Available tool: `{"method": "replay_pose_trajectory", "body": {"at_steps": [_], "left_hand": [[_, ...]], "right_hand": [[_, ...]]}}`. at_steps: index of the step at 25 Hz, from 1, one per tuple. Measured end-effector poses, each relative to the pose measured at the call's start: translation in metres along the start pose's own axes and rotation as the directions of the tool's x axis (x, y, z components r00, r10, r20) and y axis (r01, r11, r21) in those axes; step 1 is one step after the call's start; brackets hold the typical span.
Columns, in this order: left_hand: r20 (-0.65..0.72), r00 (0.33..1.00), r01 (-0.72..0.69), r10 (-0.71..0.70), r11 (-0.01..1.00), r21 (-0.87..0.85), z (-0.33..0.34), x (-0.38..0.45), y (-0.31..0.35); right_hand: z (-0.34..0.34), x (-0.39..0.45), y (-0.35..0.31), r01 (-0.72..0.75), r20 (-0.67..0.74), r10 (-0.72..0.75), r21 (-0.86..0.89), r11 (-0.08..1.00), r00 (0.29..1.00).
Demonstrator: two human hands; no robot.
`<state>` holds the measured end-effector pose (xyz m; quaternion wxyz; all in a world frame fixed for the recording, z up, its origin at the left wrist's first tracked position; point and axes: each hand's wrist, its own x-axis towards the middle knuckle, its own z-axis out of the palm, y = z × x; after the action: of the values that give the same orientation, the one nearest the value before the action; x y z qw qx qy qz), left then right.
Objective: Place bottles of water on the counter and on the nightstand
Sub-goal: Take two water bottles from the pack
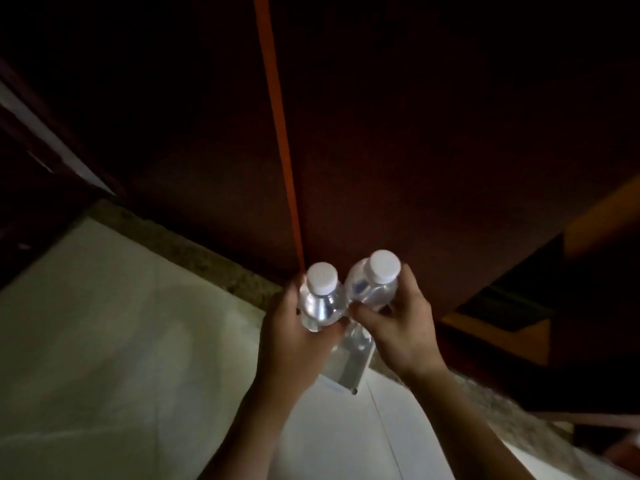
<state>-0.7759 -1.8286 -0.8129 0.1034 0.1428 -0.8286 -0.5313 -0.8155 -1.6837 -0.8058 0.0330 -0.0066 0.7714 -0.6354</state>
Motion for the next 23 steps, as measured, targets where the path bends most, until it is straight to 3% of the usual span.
{"method": "replay_pose_trajectory", "body": {"at_steps": [4, 7, 11, 17, 20, 23], "left_hand": [[0.094, 0.993, -0.049, 0.077, 0.962, -0.269, -0.108, 0.014, 0.237], [0.051, 0.984, -0.142, 0.171, 0.923, -0.358, -0.173, 0.021, 0.389], [-0.058, 0.974, -0.223, 0.219, 0.885, -0.409, -0.235, 0.018, 0.545], [-0.221, 0.895, -0.446, 0.387, 0.765, -0.466, -0.29, -0.011, 0.698], [-0.229, 0.863, -0.504, 0.451, 0.728, -0.465, -0.295, -0.025, 0.727], [-0.198, 0.87, -0.489, 0.451, 0.74, -0.462, -0.295, -0.034, 0.736]], "right_hand": [[-0.034, -0.004, -0.256, -0.012, -0.035, 0.028, 0.395, 0.919, 0.999], [-0.062, -0.011, -0.425, 0.084, -0.075, -0.058, 0.4, 0.913, 0.995], [-0.107, -0.023, -0.59, 0.256, -0.06, -0.251, 0.336, 0.906, 0.966], [-0.16, -0.057, -0.744, 0.568, -0.146, -0.55, 0.283, 0.773, 0.822], [-0.171, -0.068, -0.777, 0.625, -0.165, -0.604, 0.276, 0.73, 0.779], [-0.181, -0.075, -0.788, 0.601, -0.168, -0.581, 0.331, 0.728, 0.796]]}}
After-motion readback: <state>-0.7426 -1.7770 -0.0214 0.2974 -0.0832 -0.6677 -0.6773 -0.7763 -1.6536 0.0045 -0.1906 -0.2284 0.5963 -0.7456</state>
